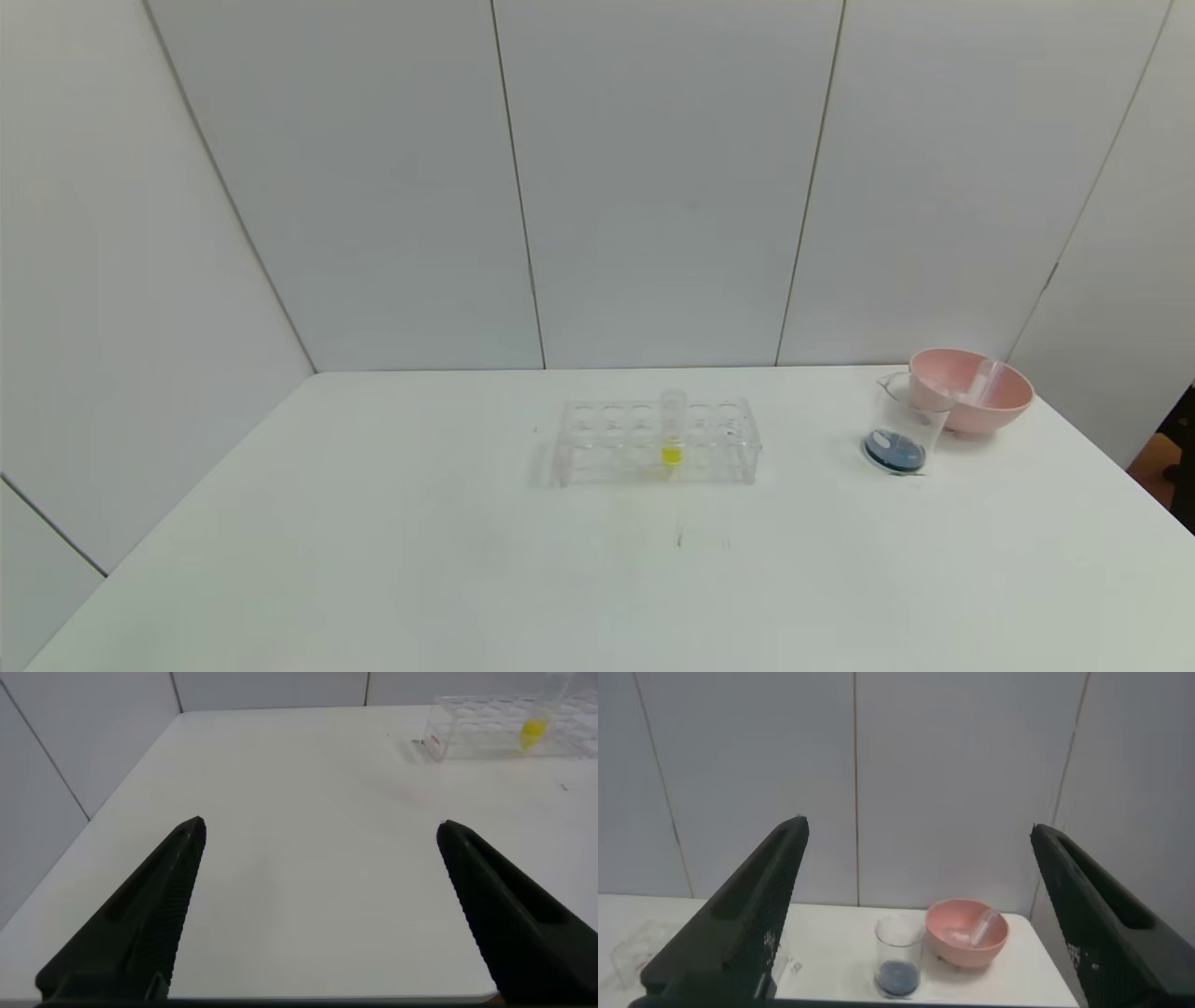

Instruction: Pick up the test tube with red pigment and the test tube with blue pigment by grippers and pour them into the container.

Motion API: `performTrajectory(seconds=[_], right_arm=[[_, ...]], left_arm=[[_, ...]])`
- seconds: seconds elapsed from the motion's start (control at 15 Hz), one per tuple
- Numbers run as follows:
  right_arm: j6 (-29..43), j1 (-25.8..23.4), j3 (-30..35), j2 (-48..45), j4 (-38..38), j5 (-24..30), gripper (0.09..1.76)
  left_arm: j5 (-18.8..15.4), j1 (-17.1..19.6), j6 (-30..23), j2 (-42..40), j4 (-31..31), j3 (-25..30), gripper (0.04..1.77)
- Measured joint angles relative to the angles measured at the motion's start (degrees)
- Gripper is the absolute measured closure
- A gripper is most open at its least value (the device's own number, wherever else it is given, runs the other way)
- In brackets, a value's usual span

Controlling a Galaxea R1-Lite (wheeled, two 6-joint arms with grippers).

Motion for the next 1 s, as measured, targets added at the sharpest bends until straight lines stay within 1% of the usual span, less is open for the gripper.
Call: performTrajectory(seconds=[0.27, 0.47, 0.6, 0.67, 0.8, 0.93, 1.0], right_arm=[[-1.6, -1.2, 0.8, -20.4, 18.9, -1.2, 0.15], [-2.0, -4.2, 0.9, -31.3, 25.8, 0.1, 0.15], [-2.0, -5.1, 1.3, -37.1, 30.0, 0.9, 0.15], [-2.0, -5.3, 1.7, -39.5, 30.9, 1.1, 0.15], [-2.2, -5.5, 4.9, -43.1, 30.8, 2.2, 0.15], [-2.4, -5.6, 10.2, -44.9, 28.6, 2.7, 0.15], [-2.6, -5.6, 13.9, -45.4, 26.6, 2.8, 0.15]], left_arm=[[0.0, 0.0, 0.0, 0.0, 0.0, 0.0, 0.05], [0.0, 0.0, 0.0, 0.0, 0.0, 0.0, 0.05], [0.0, 0.0, 0.0, 0.0, 0.0, 0.0, 0.05], [0.0, 0.0, 0.0, 0.0, 0.0, 0.0, 0.05], [0.0, 0.0, 0.0, 0.0, 0.0, 0.0, 0.05], [0.0, 0.0, 0.0, 0.0, 0.0, 0.0, 0.05], [0.0, 0.0, 0.0, 0.0, 0.0, 0.0, 0.05]])
